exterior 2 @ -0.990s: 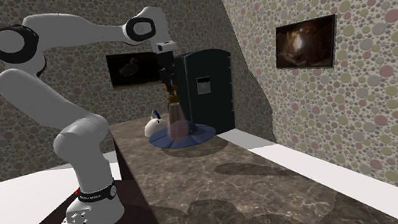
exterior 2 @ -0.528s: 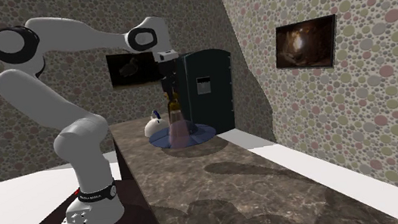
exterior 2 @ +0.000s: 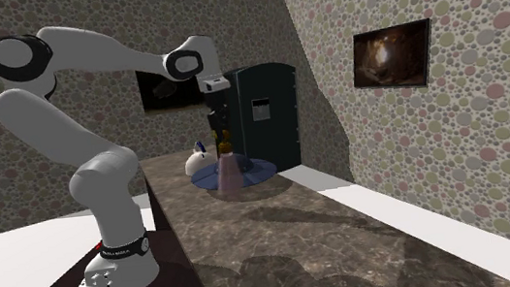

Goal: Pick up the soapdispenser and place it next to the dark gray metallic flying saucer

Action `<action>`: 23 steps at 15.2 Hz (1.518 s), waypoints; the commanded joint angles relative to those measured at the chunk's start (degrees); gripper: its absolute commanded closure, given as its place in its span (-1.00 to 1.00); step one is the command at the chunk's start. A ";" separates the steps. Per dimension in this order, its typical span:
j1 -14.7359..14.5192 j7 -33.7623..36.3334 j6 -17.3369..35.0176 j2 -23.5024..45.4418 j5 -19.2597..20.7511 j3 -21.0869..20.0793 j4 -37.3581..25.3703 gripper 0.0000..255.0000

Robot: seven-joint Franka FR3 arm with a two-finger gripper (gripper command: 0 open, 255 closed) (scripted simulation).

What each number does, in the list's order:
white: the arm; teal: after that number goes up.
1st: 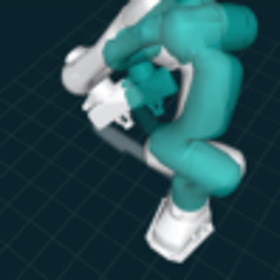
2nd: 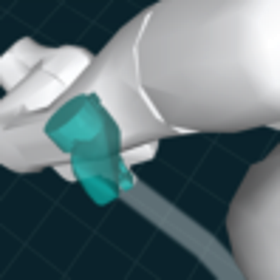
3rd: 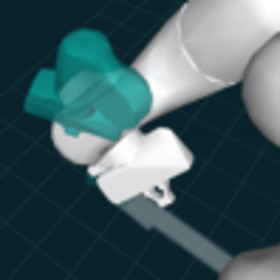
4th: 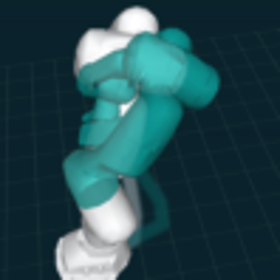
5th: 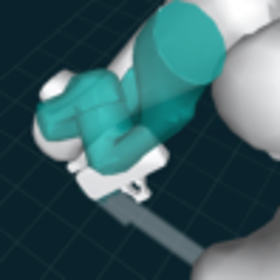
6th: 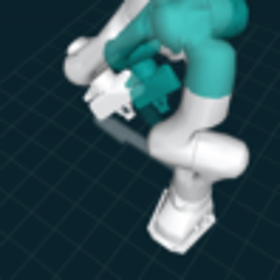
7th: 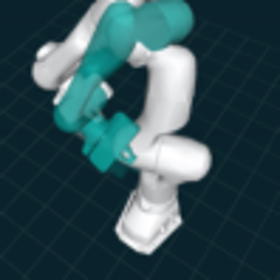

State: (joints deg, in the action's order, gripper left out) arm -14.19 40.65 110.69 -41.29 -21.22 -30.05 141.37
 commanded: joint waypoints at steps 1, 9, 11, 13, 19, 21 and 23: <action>-0.19 -0.12 1.44 -0.04 -0.40 -0.38 1.42 1.00; -0.57 -0.43 6.63 0.93 -1.71 -2.05 5.63 1.00; -0.57 -0.43 6.63 0.94 -1.71 -2.05 5.62 1.00; -0.57 -0.43 6.63 0.94 -1.71 -2.05 5.62 1.00; -0.57 -0.44 6.63 0.93 -1.71 -2.04 5.64 -1.00; -0.57 -0.44 6.63 0.93 -1.71 -2.04 5.63 -1.00; -0.54 -0.30 2.36 -0.57 -0.83 -0.51 2.90 -1.00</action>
State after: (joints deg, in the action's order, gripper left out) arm -14.73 40.21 114.65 -41.37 -22.34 -31.02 145.31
